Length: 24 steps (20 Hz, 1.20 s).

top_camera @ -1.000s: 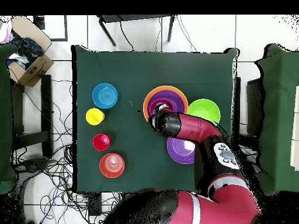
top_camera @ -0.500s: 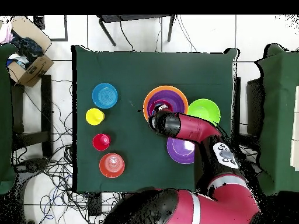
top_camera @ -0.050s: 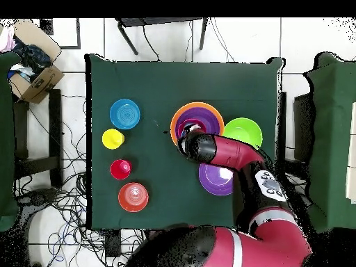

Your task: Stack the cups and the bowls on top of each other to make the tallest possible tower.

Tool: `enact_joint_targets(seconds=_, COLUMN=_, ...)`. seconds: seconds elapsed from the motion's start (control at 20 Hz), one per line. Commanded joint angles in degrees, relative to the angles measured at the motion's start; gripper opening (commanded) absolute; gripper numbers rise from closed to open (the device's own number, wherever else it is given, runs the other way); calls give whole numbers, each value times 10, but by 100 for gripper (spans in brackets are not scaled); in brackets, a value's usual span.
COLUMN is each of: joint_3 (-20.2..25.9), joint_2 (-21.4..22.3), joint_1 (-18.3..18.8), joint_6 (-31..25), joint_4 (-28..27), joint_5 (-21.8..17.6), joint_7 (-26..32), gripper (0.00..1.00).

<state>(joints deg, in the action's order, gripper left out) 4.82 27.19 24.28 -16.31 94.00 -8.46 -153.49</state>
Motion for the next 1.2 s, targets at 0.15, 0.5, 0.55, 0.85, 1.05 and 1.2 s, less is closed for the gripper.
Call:
enact_joint_targets(seconds=0.15, joint_3=76, joint_2=57, joint_1=16, joint_6=-46, joint_4=24, joint_5=-1, joint_7=37, gripper=100)
enact_joint_targets(seconds=0.5, joint_3=88, joint_2=71, joint_1=26, joint_6=-61, joint_4=27, joint_5=3, joint_7=39, gripper=100)
enact_joint_targets(seconds=0.55, joint_3=89, joint_2=73, joint_1=26, joint_6=-61, joint_4=28, joint_5=3, joint_7=38, gripper=100)
enact_joint_targets(seconds=0.85, joint_3=87, joint_2=74, joint_1=23, joint_6=-58, joint_4=30, joint_5=0, joint_7=31, gripper=100)
enact_joint_targets(seconds=1.05, joint_3=81, joint_2=79, joint_1=18, joint_6=-61, joint_4=31, joint_5=-1, joint_7=26, gripper=100)
enact_joint_targets(seconds=1.2, joint_3=76, joint_2=81, joint_1=13, joint_6=-61, joint_4=32, joint_5=-2, joint_7=22, gripper=100)
